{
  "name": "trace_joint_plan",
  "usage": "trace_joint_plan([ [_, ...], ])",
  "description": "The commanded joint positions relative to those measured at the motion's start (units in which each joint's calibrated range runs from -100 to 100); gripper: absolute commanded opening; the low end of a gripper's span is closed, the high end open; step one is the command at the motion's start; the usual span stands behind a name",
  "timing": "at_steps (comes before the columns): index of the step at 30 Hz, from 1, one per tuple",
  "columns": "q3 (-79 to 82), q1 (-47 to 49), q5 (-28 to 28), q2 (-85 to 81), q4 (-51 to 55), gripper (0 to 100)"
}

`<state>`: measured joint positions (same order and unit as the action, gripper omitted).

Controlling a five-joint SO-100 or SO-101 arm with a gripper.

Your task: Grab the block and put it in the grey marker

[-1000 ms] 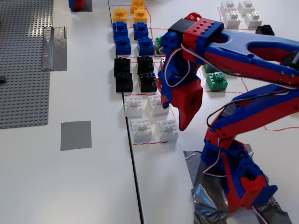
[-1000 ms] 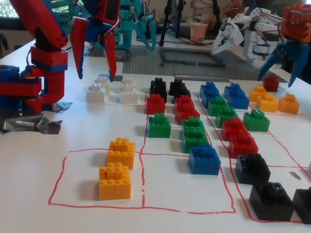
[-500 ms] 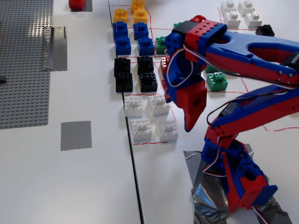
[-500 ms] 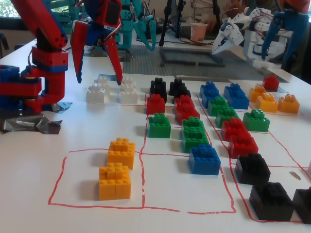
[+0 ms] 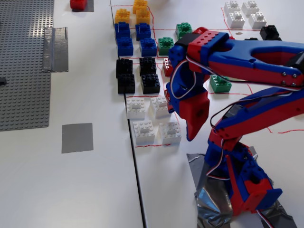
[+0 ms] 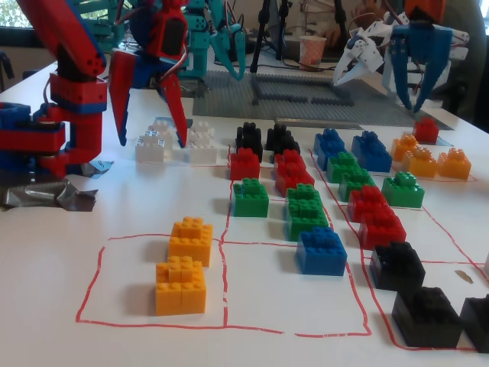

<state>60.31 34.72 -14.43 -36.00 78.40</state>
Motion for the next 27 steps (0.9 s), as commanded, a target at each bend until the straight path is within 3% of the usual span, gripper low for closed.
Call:
trace_joint_plan([
  [1,-0.5,0.9,0.1,-0.2,-1.3,36],
  [27,6.6,4.5,-0.4,-0.2,-13.7,28],
])
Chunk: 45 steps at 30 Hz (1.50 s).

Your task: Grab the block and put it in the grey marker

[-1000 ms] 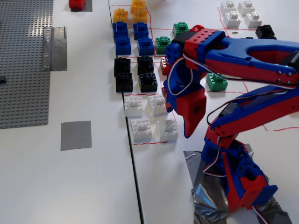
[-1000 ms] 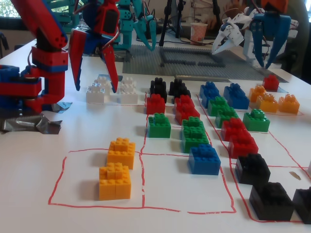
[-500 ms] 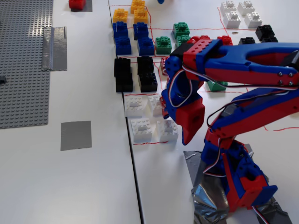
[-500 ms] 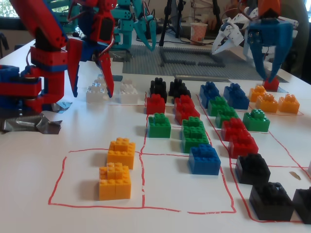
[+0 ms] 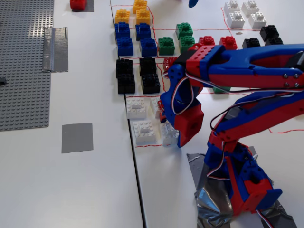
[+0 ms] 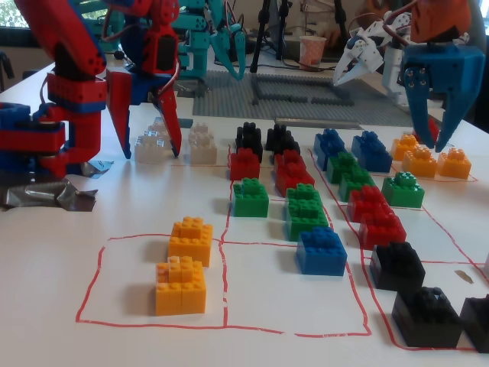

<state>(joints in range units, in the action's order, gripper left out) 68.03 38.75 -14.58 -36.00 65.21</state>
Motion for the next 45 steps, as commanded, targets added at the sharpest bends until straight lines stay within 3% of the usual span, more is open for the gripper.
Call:
trace_joint_plan([
  [1,-1.0,0.5,-0.2,-0.2,-0.8,25],
  [6,0.0,0.5,0.1,-0.2,-2.5,4],
  [8,-0.1,0.4,0.1,-0.1,-2.6,0],
  [45,-30.8,-1.1,3.2,7.9,16.1,0],
])
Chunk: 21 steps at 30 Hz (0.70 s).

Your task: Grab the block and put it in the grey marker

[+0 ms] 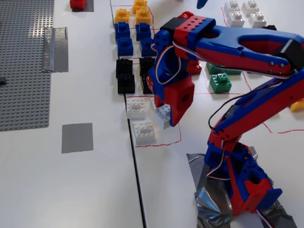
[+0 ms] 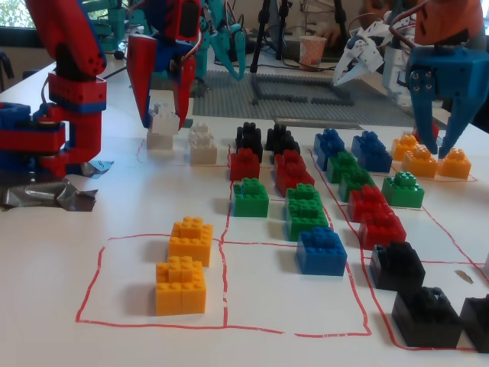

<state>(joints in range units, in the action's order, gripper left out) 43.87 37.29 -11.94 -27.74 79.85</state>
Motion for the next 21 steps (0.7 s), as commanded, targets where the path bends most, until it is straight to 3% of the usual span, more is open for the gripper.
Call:
trace_joint_plan([
  [1,-8.4,0.8,0.6,0.1,2.2,0],
  [21,-33.4,13.7,2.6,10.7,10.6,0],
])
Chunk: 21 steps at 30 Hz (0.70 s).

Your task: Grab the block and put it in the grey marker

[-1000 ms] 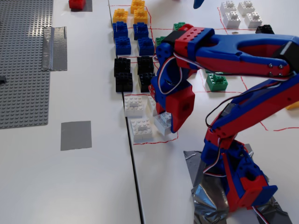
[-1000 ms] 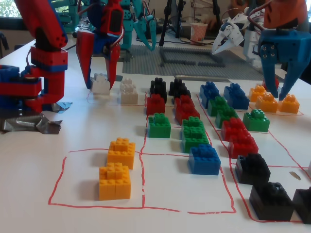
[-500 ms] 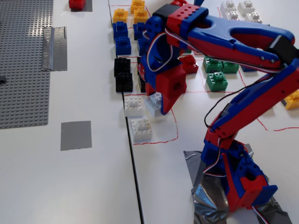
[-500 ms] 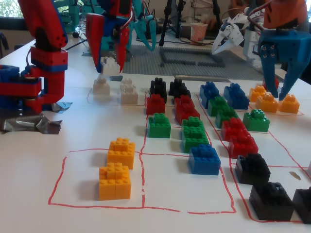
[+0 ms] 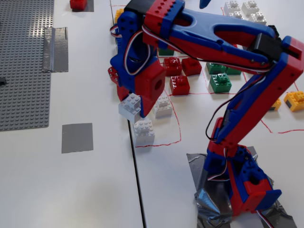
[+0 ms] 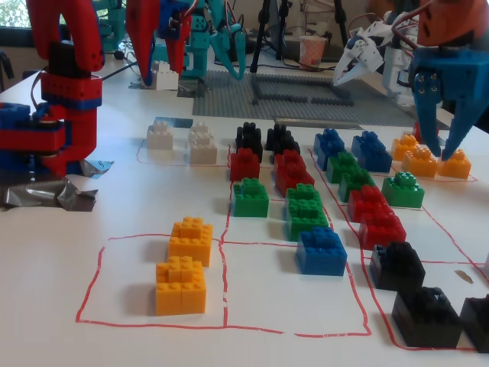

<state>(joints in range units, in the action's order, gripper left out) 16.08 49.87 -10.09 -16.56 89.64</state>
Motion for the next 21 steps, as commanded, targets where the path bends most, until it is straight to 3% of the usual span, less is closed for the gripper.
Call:
trace_joint_plan([
  [1,-6.4,1.6,1.1,0.3,0.7,0],
  [11,-9.3,4.1,8.2,7.2,-6.2,0],
  [21,-14.8,5.0,10.4,15.7,-12.0,0],
])
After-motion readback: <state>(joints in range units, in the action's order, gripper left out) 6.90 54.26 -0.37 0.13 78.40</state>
